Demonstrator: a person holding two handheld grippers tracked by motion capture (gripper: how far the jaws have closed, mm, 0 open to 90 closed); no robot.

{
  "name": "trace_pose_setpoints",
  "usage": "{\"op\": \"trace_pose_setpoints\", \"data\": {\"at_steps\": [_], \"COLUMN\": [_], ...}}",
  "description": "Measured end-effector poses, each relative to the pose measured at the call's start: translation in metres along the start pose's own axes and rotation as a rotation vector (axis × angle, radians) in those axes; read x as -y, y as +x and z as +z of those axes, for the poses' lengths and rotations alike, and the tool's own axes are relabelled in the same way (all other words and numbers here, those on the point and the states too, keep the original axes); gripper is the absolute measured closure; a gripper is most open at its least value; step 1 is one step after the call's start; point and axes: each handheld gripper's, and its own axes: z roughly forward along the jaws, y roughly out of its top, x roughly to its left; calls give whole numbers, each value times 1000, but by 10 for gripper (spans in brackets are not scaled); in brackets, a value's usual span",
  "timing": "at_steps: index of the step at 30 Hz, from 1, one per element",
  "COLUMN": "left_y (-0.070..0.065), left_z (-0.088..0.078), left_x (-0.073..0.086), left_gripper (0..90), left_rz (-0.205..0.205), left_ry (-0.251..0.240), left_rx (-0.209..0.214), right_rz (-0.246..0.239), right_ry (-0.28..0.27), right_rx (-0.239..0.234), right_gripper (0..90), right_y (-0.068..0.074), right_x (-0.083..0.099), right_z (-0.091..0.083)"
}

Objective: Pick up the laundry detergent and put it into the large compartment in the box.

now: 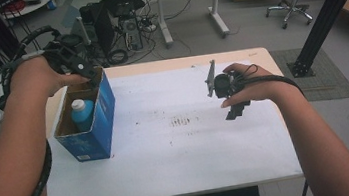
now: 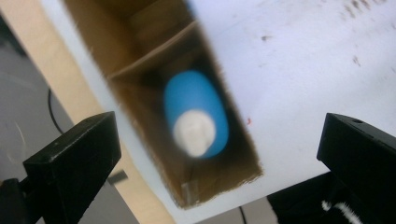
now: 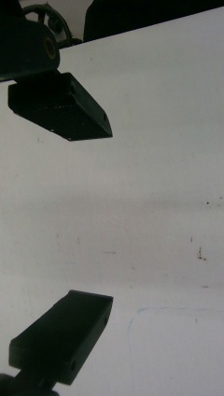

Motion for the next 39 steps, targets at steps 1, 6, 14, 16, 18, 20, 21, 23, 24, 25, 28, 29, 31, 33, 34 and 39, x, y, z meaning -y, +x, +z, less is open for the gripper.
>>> {"op": "trace_pose_setpoints", "data": {"at_steps": [1,6,14,16,18,20,21,23,24,25,28,29,31,33,34,39], "left_y": [-3,-26,-58,-65,-70,-74,-76,-80,-81,-83,-90,-92,-96,-100,-102,-110], "left_z": [-1,-3,13,19,24,30,32,37,38,41,47,49,53,57,58,64], "left_x": [-2,-14,-28,-30,-30,-30,-30,-29,-28,-28,-26,-26,-26,-26,-26,-27], "left_gripper": [1,1,1,1,1,1,1,1,1,1,1,1,1,1,1,1], "left_rz": [24,191,399,479,548,610,643,699,723,763,829,840,864,887,894,929], "left_ry": [-1,-21,15,15,23,35,37,40,37,39,66,73,76,83,86,104], "left_rx": [4,40,87,84,88,97,103,123,122,128,130,132,137,143,143,158], "right_rz": [1,8,5,2,-2,-3,-4,-5,-5,-5,-3,-3,-5,-7,-8,-12], "right_ry": [-5,-8,-3,0,3,8,10,13,11,14,16,17,28,31,31,45], "right_rx": [1,1,-3,-2,-6,-8,-9,-10,-10,-10,-10,-11,-11,-11,-12,-15], "right_gripper": [165,164,164,164,164,164,164,164,164,164,164,164,164,164,164,164], "right_y": [0,0,0,0,-1,-1,-2,-3,-3,-4,-5,-5,-5,-6,-6,-8], "right_x": [1,4,4,4,3,3,3,2,2,2,2,2,1,1,1,1], "right_z": [-1,-7,-10,-10,-12,-12,-13,-14,-14,-15,-16,-16,-16,-16,-16,-13]}}
